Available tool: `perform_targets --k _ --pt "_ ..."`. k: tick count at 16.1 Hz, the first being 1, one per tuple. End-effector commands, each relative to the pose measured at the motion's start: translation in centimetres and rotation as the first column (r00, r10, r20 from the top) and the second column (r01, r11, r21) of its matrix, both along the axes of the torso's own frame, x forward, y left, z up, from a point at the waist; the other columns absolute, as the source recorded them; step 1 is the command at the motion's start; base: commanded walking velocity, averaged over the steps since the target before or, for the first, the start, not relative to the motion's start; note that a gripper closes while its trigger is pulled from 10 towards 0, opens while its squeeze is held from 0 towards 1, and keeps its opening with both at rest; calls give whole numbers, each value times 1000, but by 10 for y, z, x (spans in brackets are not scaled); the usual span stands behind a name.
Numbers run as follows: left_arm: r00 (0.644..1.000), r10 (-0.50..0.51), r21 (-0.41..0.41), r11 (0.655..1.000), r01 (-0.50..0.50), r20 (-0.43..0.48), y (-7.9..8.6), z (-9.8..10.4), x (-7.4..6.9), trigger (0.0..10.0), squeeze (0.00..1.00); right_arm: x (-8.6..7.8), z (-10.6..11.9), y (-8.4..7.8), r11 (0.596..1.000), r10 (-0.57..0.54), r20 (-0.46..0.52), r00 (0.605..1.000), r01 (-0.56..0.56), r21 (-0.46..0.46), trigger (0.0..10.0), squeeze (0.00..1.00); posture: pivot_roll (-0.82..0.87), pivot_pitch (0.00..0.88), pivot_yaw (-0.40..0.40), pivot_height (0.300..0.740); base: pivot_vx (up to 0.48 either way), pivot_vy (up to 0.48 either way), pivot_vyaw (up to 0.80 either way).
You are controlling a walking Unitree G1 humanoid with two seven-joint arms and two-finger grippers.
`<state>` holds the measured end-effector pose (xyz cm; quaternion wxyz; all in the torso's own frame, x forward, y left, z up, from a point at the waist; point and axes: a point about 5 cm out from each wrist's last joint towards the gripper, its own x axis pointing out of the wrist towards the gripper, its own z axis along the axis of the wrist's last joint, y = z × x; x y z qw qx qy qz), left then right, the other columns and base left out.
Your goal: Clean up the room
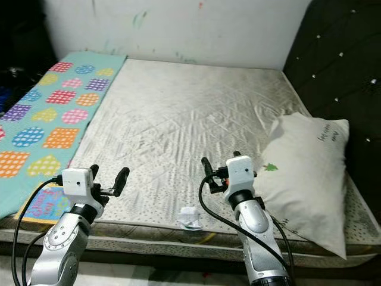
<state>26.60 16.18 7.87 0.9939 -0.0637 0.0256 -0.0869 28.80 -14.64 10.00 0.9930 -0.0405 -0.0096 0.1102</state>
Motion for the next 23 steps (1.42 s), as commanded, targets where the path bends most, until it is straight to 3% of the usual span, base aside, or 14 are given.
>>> perform_targets --k 1,17,23 --pt "1000 -15 1 1000 15 -1 -1 1 2 10000 0 1 0 -2 1000 -9 -4 1000 9 -2 10000 0 -120 0 -49 740 0 0 0" --pt "998 -55 4 998 55 -18 -7 -2 1 10000 0 4 0 -1 1000 1 -8 1000 -1 -4 10000 0 -115 0 -53 740 274 0 0" --pt "998 6 12 1000 -5 -67 -1 -8 4 10000 0 6 -3 -2 1000 -17 -31 999 17 18 10000 0 -115 0 -53 740 0 0 0"
